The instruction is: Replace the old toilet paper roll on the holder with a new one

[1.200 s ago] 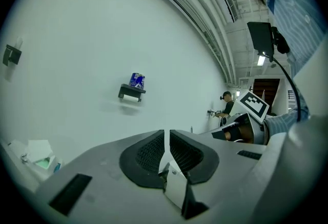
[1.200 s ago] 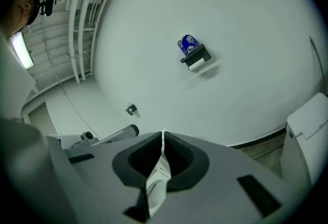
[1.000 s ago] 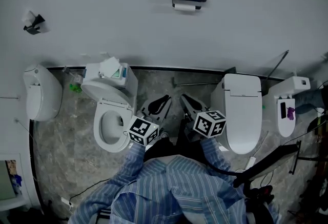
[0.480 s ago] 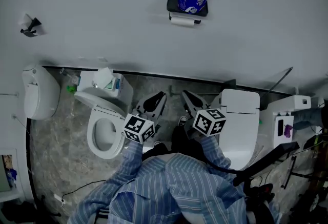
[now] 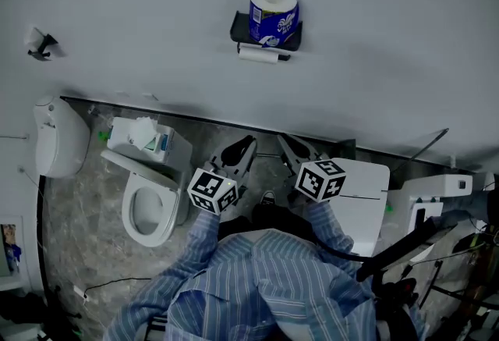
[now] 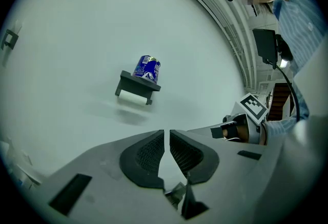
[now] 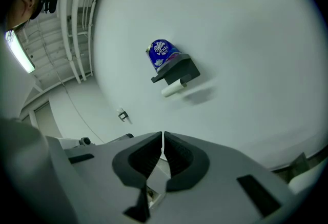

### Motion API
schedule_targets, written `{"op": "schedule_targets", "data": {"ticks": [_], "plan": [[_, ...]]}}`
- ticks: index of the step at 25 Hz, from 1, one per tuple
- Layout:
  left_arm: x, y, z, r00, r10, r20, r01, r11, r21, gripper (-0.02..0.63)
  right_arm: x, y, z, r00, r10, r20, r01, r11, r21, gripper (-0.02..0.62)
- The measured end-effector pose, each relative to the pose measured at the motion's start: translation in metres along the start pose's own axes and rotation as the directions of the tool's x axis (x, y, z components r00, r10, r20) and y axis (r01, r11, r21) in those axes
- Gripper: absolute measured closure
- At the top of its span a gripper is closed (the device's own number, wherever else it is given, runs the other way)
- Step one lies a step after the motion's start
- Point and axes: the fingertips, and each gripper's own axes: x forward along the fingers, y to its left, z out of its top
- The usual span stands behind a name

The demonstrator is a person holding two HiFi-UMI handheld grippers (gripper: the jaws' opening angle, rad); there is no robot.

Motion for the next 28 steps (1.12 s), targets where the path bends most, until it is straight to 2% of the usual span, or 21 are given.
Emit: {"op": "schedule_targets", "data": {"ticks": [8,13,22,25,28], "plan": [[0.034,0.010,0.001,0.999,0.050,-0.011,-0.050,0.999,0.001,0.574,0.017,-0.031,0.016,0.998,0.061,-0.028,-0.060,0.998,0.021,0.581],[0.044,0.023,0.013,0.996,0.087,0.014,-0.086,0.995,-0.044,0.573,0.026,-0.040,0.021,0.996,0.082,-0.038,-0.080,0.996,0.045,0.581],[0.067,0.041,0.013,0.999,0.031,-0.029,-0.035,0.985,-0.167,0.561,0.040,-0.055,0.026,0.998,0.052,-0.025,-0.050,0.994,0.097,0.581],[0.080,0.052,0.023,1.000,-0.005,-0.010,0.003,0.978,-0.209,0.533,0.046,-0.061,0.036,1.000,0.028,-0.010,-0.027,0.995,0.101,0.581],[0.092,0.062,0.038,0.999,-0.044,0.031,0.051,0.959,-0.279,0.499,0.055,-0.066,0.048,1.000,0.004,0.013,-0.005,0.994,0.112,0.581]]}}
